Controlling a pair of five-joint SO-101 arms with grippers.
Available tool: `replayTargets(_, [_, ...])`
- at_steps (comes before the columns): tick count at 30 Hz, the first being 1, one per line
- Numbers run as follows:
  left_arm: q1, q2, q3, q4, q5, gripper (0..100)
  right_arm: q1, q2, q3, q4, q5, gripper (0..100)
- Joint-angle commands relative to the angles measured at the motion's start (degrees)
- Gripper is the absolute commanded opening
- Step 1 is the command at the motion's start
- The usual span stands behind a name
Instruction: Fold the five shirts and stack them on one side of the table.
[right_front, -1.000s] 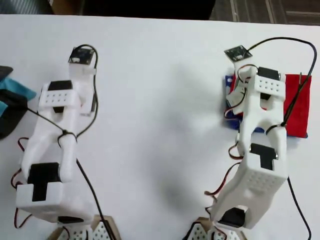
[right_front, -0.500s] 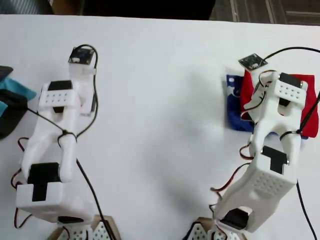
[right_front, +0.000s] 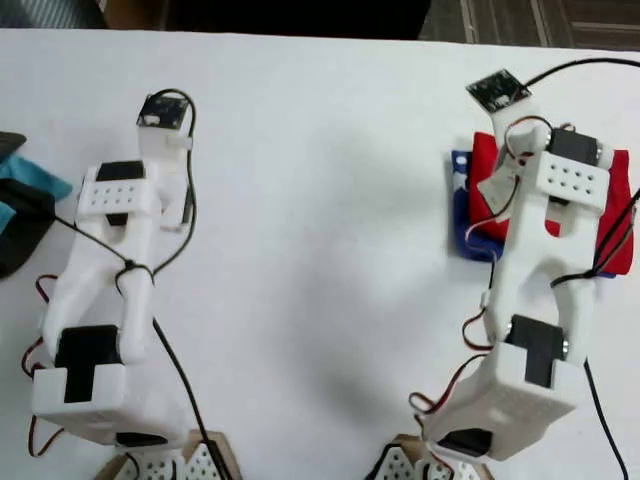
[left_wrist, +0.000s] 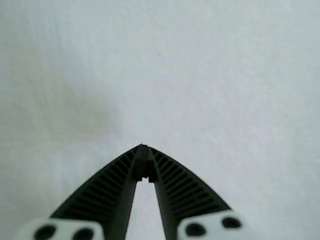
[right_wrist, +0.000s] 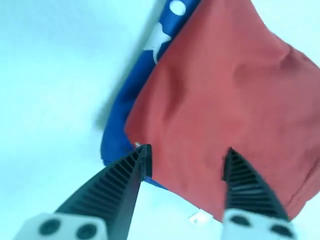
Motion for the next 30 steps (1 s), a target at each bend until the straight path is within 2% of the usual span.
replayTargets(1, [-0.18, -3.43, -0.75, -1.23, -0.35, 3, -3.21, -3.21, 0.18, 2.68, -0.62, 27.1])
replayTargets(6, [-0.35, -3.34, -0.31, -2.20, -0.35, 3, -4.88, 0.31, 4.48, 2.15, -0.62, 24.3])
replayTargets(12, [-0.35, -3.34, -0.40, -2.20, -0.35, 3, -2.68, 5.14, 5.10, -4.09, -0.53, 24.3])
replayTargets(24, [-0.35, -3.43, -0.31, -1.85, -0.35, 3, -1.98, 12.18, 5.01, -10.24, -0.35, 23.6])
replayTargets(30, [-0.44, -3.43, -0.31, -1.85, -0.35, 3, -0.04, 12.70, 0.70, -10.33, -0.26, 8.8])
